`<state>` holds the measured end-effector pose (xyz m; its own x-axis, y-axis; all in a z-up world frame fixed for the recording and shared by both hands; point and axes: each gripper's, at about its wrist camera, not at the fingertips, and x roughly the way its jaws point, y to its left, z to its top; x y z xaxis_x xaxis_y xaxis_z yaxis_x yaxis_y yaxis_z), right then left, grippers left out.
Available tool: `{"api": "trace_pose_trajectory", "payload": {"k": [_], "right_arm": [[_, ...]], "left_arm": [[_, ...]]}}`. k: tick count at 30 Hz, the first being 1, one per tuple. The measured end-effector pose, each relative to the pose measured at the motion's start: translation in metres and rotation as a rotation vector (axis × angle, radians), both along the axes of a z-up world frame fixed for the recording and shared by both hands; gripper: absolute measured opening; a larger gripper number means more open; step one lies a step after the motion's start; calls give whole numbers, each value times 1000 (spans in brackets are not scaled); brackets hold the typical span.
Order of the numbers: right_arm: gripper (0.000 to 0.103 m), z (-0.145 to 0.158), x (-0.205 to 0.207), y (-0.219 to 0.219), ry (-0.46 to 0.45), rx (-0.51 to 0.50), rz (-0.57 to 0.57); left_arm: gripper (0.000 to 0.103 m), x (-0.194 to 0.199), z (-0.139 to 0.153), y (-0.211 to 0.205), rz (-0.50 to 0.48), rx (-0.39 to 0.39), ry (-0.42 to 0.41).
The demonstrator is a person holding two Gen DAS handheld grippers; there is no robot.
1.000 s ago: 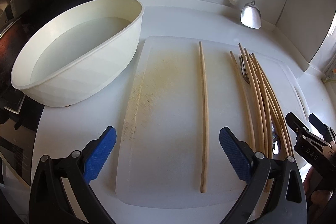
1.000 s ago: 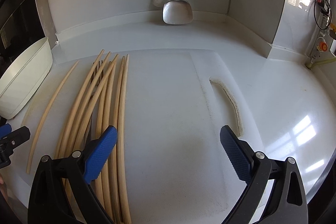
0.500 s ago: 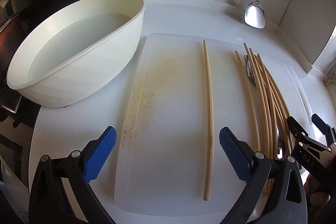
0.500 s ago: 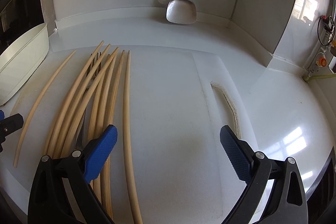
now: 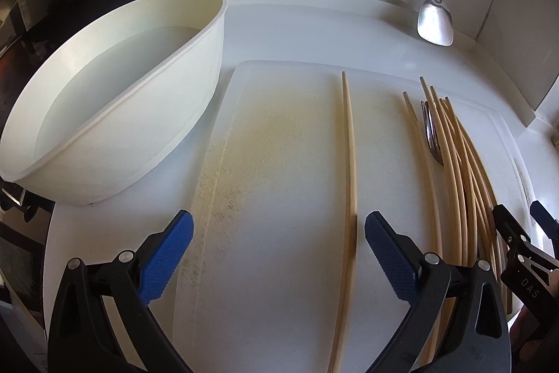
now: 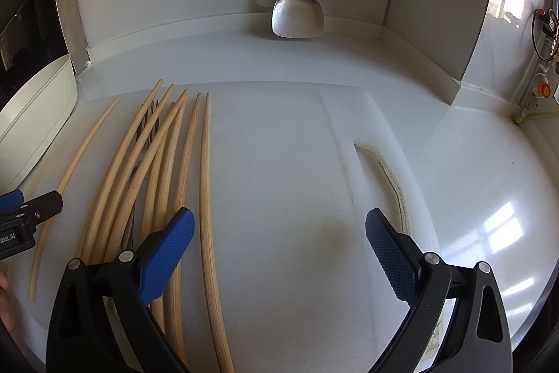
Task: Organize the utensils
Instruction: 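Close the left tool on the lone chopstick while the right tool grasps another chopstick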
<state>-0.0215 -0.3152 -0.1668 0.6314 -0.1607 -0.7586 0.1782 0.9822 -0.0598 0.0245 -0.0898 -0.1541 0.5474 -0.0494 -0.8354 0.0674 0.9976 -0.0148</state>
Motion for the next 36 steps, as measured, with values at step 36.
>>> {"api": "trace_pose_trajectory", "payload": {"k": [36], "right_arm": [[72,-2,5,13,-26,-34,91]], "left_arm": [[83,6,1,-16,-71,-4,-45]]}}
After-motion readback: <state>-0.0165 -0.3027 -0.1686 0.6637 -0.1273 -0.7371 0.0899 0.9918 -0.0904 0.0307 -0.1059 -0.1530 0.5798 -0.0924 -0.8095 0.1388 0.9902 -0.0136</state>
